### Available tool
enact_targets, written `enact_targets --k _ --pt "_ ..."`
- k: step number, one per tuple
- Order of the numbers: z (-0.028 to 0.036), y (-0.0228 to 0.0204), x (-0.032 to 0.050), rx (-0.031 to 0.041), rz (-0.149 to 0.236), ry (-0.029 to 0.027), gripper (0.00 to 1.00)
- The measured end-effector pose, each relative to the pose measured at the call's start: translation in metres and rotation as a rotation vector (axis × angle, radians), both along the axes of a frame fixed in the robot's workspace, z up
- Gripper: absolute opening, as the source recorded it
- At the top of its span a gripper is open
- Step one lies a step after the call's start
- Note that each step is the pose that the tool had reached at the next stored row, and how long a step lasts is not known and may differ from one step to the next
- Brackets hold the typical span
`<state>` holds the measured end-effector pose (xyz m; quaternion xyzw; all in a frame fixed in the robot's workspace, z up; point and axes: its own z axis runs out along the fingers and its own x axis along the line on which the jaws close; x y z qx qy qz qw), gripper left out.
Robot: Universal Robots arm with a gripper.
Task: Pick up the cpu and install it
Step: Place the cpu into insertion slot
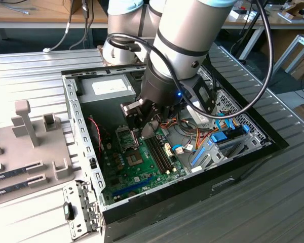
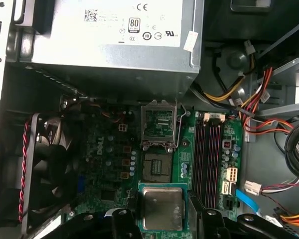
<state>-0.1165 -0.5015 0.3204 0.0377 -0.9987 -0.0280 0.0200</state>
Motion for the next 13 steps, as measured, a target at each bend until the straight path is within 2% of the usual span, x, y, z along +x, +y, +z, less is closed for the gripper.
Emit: enact_targets --k 13 --pt "-0.0074 -0.0117 0.0 0.0 0.0 0.0 0.47"
